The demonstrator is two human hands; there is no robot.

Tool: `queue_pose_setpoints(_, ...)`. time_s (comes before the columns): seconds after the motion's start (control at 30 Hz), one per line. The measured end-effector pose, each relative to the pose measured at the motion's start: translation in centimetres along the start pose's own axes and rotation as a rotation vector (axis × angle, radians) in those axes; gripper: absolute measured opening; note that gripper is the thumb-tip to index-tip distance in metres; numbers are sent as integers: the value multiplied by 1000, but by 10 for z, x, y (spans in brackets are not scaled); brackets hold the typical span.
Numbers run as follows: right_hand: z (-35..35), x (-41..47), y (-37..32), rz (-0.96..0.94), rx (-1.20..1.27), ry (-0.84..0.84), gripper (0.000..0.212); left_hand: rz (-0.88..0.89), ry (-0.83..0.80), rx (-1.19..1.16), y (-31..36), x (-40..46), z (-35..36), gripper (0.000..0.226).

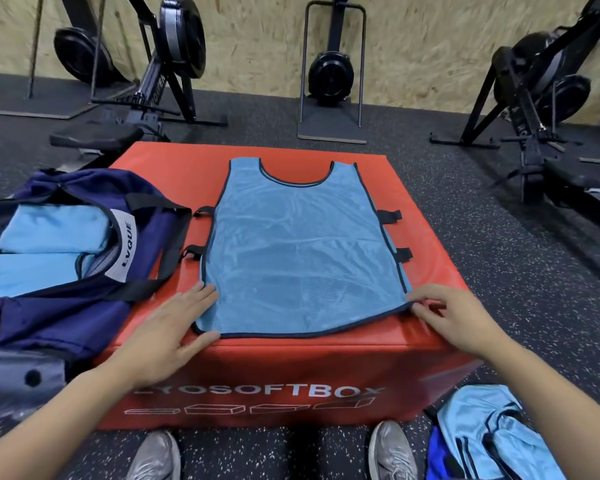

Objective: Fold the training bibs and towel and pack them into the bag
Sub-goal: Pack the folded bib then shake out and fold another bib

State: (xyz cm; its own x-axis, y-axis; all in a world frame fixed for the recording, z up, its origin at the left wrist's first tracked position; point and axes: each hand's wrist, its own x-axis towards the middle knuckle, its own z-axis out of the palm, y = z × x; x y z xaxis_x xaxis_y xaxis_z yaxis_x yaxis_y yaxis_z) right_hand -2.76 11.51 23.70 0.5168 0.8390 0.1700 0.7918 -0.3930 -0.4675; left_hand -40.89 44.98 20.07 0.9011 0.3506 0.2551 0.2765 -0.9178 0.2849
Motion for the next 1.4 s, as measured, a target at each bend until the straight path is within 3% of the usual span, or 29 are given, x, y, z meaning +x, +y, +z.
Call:
queue_pose_setpoints(0.13, -2, 1, -1, 60, -22, 155, 25, -10, -9, -17, 1, 1, -1, 84)
queue_pose_setpoints(0.3, -9, -4, -7, 110, -197, 183, 27, -26, 2, -41, 0, 0, 2, 84)
queue_pose_setpoints(0.57, -10, -9, 4, -36, -102, -55, 29, 59, 82, -100, 9, 6, -10, 48)
queue_pose_setpoints(0.83, -4, -6, 4, -87, -115, -51, 28, 31, 84, -119, 11, 4, -10, 32)
queue_pose_setpoints(1.07, -20, -18, 5, 37, -69, -53, 20, 54, 32, -81, 7, 5, -15, 16)
queue_pose_setpoints(1.27, -12, -11, -6, 82, 265, -125, 16, -26, 49, -168, 18, 4, -24, 17)
queue_pose_setpoints(1.33, -8, -6, -5, 117, 283, -120, 11, -32, 19, -204, 21, 7, -23, 22)
queue_pose_setpoints(1.4, -4, -1, -2, 149, 233, -111, 10, -75, 30, -224, 22, 14, -23, 13)
